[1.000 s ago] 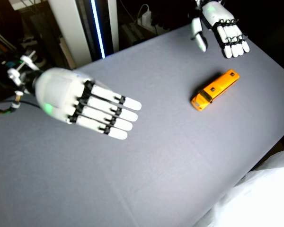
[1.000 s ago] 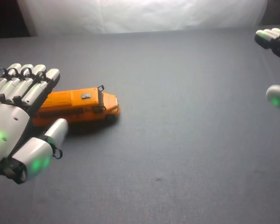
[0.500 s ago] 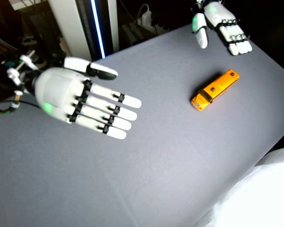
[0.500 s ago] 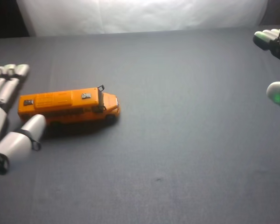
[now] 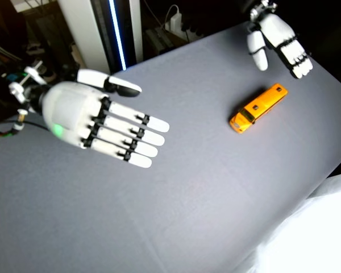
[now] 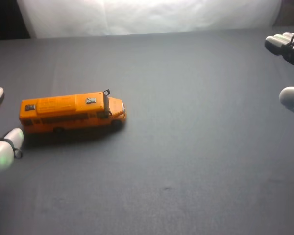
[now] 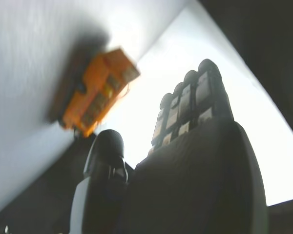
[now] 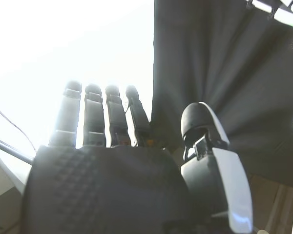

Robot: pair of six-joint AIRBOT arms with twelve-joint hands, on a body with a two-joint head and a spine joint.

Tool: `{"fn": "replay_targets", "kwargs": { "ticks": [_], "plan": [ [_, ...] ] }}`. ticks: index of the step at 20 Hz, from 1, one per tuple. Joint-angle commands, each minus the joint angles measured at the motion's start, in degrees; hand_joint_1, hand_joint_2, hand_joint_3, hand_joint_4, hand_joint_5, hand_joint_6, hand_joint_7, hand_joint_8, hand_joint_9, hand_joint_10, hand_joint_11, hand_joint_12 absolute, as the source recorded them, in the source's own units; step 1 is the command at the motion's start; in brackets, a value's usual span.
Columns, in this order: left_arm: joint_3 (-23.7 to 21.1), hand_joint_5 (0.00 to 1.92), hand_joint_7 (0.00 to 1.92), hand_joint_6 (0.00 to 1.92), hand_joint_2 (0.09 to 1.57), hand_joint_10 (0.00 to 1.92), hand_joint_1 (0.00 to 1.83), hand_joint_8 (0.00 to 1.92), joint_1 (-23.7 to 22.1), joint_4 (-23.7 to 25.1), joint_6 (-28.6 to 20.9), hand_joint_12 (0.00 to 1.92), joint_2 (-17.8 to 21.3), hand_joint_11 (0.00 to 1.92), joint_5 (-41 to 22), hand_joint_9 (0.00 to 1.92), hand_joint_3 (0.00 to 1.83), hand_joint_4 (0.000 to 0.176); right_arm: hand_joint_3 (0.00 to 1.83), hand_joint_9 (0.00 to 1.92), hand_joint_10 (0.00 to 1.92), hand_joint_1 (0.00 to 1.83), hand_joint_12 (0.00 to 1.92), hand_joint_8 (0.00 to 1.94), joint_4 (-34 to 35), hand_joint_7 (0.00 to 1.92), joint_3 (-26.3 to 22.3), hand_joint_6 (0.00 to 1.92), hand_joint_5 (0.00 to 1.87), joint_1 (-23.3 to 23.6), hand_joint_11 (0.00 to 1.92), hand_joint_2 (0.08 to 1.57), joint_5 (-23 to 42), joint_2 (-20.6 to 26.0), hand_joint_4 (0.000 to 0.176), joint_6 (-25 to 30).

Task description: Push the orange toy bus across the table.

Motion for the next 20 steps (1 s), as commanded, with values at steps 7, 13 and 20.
{"fn": "replay_targets", "kwargs": {
  "ticks": [7, 13, 20],
  "plan": [
    [1.8, 0.0, 0.0, 0.0, 1.57, 0.0, 0.0, 0.0, -0.8, 0.7, 5.2, 0.0, -0.6, 0.0, 1.6, 0.0, 0.03, 0.0, 0.0, 0.02, 0.01, 0.0, 0.01, 0.01, 0.1, 0.08, 0.4, 0.01, 0.11, 0.0, 0.02, 1.38, 6.3, -0.3, 0.0, 0.6],
    [2.1, 0.0, 0.0, 0.0, 1.54, 0.0, 0.0, 0.0, -1.8, 1.8, 7.3, 0.0, -1.1, 0.0, 4.7, 0.0, 0.01, 0.0, 0.0, 0.02, 0.01, 0.0, 0.01, 0.0, 0.1, 0.08, 0.4, 0.01, 0.11, 0.0, 0.02, 1.38, 6.3, -0.4, 0.0, 0.7],
    [2.7, 0.0, 0.0, 0.0, 1.54, 0.0, 0.0, 0.0, -5.0, 5.8, 7.8, 0.0, -3.5, 0.0, 8.5, 0.0, 0.01, 0.0, 0.01, 0.05, 0.01, 0.0, 0.02, 0.01, 0.1, 0.11, 0.4, 0.01, 0.13, 0.0, 0.06, 1.42, 5.9, -0.6, 0.0, 0.7]
  ]
}}
